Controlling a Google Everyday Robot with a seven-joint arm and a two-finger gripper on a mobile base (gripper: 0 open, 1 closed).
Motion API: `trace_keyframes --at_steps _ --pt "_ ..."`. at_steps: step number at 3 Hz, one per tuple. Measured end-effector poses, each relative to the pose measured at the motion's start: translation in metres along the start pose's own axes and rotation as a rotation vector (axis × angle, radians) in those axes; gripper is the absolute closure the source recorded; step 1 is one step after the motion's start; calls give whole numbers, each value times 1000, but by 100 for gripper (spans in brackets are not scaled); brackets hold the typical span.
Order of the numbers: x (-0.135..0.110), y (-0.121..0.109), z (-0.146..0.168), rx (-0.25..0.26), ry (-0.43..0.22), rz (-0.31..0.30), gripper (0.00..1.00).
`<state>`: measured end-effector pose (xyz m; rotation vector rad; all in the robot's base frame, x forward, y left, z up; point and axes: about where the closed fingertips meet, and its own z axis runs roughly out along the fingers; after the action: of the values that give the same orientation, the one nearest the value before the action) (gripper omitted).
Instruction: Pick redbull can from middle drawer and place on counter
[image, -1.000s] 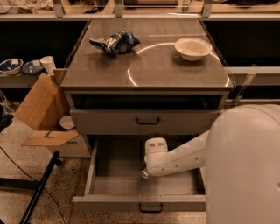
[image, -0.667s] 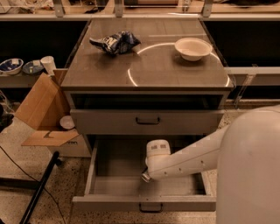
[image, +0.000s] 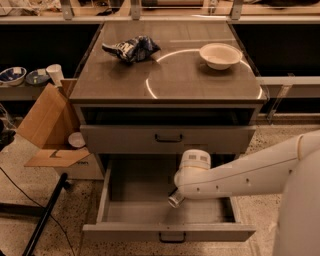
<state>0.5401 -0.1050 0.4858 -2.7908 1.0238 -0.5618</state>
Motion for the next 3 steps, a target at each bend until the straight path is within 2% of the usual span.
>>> trace_keyframes --at_steps 1,2,3 --pt "32 7 -37 -4 11 25 100" --pt "61 19 -82 -33 28 53 100" --pt "81 30 -130 -67 37 72 100"
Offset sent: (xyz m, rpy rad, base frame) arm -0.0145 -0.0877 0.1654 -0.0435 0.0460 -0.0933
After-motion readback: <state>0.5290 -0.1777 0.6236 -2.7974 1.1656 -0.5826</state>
